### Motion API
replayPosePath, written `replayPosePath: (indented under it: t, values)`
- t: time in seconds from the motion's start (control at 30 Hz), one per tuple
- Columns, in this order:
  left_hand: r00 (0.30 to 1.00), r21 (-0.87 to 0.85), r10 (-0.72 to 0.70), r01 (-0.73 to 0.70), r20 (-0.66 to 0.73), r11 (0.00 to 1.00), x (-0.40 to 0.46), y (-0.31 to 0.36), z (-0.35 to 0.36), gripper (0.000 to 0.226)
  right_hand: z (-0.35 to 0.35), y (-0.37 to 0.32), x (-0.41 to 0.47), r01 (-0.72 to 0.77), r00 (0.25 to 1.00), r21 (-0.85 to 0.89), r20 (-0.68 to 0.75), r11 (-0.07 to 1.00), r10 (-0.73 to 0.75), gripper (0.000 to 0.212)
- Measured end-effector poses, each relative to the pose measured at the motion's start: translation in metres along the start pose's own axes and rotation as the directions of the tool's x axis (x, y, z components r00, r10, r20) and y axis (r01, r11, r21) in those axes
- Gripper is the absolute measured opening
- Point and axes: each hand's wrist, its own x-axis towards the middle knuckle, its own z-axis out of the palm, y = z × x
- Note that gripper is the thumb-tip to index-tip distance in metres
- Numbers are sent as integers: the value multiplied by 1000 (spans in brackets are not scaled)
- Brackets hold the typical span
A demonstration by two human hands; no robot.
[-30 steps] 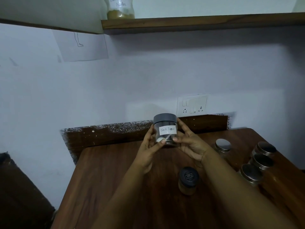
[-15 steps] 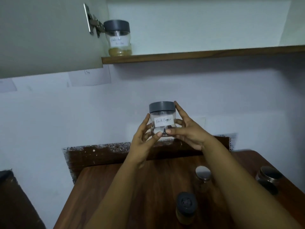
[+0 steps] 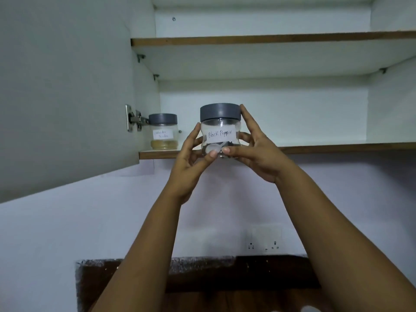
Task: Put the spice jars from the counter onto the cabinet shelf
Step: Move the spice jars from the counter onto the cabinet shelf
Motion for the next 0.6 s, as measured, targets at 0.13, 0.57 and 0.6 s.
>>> replayPosePath:
  t: [0.13,0.57,0.6]
  values:
    - [1000,53,-11,12,-15,999,36,0,1,72,-20,-8,31,7,1000,-116,6,993,-7,113]
    - [897,986,440,-23,-52,165,41,-63,-46,24,-36,0,101,-204,969,-676,-37,709,244,126]
    - [892,987,449,-32,-42,155,39,-68,-49,24,-30,3,108,-206,968,-691,-42,692,247,126]
